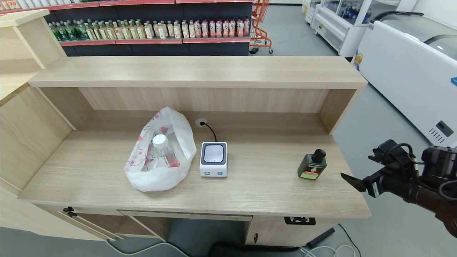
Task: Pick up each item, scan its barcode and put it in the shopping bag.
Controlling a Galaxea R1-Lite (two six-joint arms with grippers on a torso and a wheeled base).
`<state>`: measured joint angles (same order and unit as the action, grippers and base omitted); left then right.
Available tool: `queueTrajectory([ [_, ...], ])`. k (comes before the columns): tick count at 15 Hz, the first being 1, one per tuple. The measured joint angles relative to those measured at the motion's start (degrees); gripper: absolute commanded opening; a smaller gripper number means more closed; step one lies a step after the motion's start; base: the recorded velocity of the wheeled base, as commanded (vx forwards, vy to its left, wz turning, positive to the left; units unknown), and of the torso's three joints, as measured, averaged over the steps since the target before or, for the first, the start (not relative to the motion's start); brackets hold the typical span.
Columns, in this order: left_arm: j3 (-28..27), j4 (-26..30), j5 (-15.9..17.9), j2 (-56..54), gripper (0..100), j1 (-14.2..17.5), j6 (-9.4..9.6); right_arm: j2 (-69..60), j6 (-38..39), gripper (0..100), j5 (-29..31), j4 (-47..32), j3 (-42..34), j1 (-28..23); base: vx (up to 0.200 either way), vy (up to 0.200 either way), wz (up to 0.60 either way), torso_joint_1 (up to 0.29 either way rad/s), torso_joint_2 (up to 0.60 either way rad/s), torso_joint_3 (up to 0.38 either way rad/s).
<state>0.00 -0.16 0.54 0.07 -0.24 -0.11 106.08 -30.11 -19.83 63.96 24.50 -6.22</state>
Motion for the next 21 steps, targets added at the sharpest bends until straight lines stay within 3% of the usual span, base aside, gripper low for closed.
queueTrajectory([
  [3, 0.00, 0.00, 0.00, 0.00, 100, -0.02, -0.02, 4.63, -1.96, 100, -1.13, -5.03, 4.62, 1.68, 0.000, 0.000, 0.00, 0.000, 0.00, 0.000],
  [13, 0.00, 0.02, 0.00, 0.00, 100, 0.02, 0.00, 11.72, -4.57, 100, -2.35, -5.50, 11.90, 6.63, 0.000, 0.000, 0.00, 0.000, 0.00, 0.000],
  [21, 0.00, 0.00, 0.00, 0.00, 100, -0.02, -0.02, 18.68, -12.12, 100, -2.30, -7.19, 20.20, 8.85, 0.000, 0.000, 0.00, 0.000, 0.00, 0.000],
])
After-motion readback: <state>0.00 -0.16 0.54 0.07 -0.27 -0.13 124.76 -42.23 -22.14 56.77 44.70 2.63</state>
